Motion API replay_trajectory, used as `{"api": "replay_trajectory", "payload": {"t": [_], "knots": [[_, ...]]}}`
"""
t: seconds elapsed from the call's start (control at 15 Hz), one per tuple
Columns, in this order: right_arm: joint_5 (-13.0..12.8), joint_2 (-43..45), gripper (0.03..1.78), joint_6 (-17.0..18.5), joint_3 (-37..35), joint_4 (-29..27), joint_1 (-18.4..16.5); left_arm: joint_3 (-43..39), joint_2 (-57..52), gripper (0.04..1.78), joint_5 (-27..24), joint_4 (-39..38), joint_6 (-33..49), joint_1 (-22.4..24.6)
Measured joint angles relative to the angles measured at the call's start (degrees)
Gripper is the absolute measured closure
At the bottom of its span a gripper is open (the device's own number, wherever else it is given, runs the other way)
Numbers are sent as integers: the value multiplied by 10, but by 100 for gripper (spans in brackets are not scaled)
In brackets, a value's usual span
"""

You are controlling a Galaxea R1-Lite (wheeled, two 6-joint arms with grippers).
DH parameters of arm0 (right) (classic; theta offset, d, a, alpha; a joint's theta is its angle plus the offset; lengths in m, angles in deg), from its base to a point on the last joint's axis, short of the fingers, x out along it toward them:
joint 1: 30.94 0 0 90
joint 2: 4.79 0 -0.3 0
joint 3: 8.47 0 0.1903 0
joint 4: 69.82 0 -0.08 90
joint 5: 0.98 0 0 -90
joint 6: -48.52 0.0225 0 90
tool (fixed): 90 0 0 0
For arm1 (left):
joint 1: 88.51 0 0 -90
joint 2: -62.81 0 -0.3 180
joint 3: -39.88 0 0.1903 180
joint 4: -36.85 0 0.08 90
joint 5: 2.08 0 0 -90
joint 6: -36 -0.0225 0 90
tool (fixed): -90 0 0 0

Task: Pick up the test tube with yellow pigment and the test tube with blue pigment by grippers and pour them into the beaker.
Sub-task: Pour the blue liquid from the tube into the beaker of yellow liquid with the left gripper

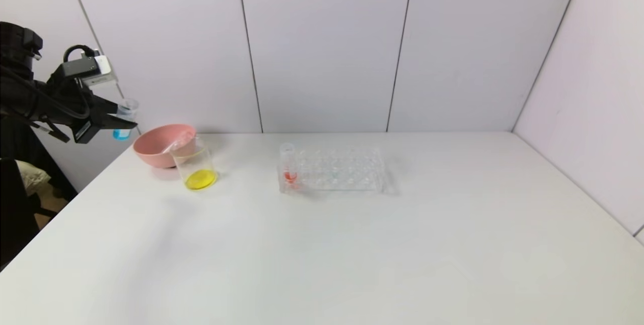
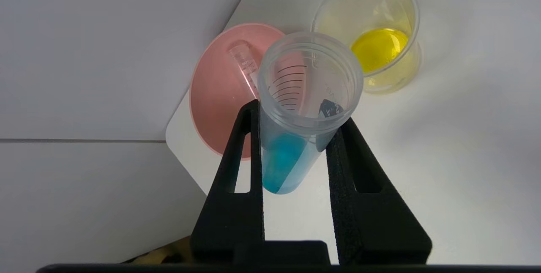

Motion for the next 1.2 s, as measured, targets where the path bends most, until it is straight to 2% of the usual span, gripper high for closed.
{"api": "replay_trajectory", "payload": {"t": [0.47,0.67,1.2], "knots": [[0,0,10,0,0,0,0,84,49,137,0,97,-161,0],[0,0,10,0,0,0,0,96,61,137,1,119,-215,-2],[0,0,10,0,0,0,0,101,63,137,50,144,-231,-13]]}}
